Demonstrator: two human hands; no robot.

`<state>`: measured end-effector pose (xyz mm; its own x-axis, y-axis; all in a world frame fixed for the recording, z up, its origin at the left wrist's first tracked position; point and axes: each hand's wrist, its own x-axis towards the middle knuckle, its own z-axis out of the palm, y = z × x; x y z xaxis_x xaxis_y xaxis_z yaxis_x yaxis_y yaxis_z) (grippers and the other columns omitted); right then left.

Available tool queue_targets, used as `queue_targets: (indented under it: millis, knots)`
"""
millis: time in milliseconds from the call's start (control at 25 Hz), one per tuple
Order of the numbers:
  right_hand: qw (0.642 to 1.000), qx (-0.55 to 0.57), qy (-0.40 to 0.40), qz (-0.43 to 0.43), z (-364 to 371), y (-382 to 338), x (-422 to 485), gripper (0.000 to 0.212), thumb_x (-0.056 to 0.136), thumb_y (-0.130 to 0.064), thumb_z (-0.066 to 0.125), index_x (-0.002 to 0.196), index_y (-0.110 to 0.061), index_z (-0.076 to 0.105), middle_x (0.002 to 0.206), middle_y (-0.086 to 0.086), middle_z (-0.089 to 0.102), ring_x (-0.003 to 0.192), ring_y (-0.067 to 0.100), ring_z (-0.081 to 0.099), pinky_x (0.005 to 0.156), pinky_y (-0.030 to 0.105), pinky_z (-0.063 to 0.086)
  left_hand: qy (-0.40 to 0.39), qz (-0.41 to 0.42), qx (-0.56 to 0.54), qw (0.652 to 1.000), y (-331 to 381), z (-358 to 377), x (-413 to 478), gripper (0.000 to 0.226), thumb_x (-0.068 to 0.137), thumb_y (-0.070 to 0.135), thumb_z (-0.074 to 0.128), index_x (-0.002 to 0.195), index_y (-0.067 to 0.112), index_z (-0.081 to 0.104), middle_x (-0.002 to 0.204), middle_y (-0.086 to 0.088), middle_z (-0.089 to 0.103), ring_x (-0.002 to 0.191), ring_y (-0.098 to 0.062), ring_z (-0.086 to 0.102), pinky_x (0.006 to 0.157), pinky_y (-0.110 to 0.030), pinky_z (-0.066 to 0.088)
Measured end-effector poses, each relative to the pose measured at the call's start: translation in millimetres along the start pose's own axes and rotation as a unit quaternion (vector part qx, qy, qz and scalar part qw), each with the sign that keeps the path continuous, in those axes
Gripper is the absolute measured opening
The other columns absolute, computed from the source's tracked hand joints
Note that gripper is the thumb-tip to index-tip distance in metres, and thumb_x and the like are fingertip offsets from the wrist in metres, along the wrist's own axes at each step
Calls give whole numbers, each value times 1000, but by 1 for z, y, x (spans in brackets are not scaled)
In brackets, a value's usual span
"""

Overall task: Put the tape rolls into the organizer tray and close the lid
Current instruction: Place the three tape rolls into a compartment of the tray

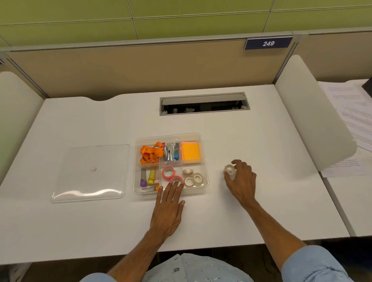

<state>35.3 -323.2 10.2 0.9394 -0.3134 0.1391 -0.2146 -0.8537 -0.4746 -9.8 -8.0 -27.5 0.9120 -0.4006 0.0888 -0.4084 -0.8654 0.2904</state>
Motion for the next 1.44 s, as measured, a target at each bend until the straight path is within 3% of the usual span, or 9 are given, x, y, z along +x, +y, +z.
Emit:
queue_targets:
  millis: [160,360,760,1040,1240,1440]
  knots:
    - [991,58,-24,-115,-3,-43,-2,41,92,-48,69,127,-28,59,121,-8,64,112,15,55,94,38,41,-4,3,4,1000,-1,0,0,63,115,41,30,173,21,19,180,-3,20,167,-21,17,135,-56,11]
    - [978,8,-80,-191,11,-76,-9,49,92,-60,60,131,-31,57,130,-6,63,124,18,53,107,43,37,-9,10,10,1000,-4,0,0,63,115,47,20,173,21,23,178,-5,28,165,-24,24,133,-54,9]
    - [973,-49,-108,-195,21,-73,-2,40,94,-53,59,123,-27,67,132,-3,68,142,22,46,119,51,25,-3,22,12,1000,-8,2,0,62,115,44,31,172,20,24,178,-5,28,166,-23,21,134,-53,9]
    - [940,-159,-207,-222,21,-85,14,50,89,-69,59,110,-27,75,125,-6,74,153,23,33,125,59,5,-7,21,5,1000,-9,4,1,62,115,44,33,171,20,28,177,-5,29,166,-24,23,134,-52,6]
    - [936,-161,-243,-198,18,-95,20,39,90,-61,64,109,-28,71,129,-4,72,155,21,27,125,58,-2,-3,26,2,1000,-10,3,0,62,114,43,38,171,19,29,177,-5,30,165,-24,25,134,-50,5]
    - [942,-142,-223,-209,19,-97,22,45,88,-64,64,114,-27,69,126,-3,74,156,20,28,126,59,-2,-6,29,-2,1000,-11,2,2,64,113,42,42,171,19,29,176,-4,30,164,-24,26,135,-46,0]
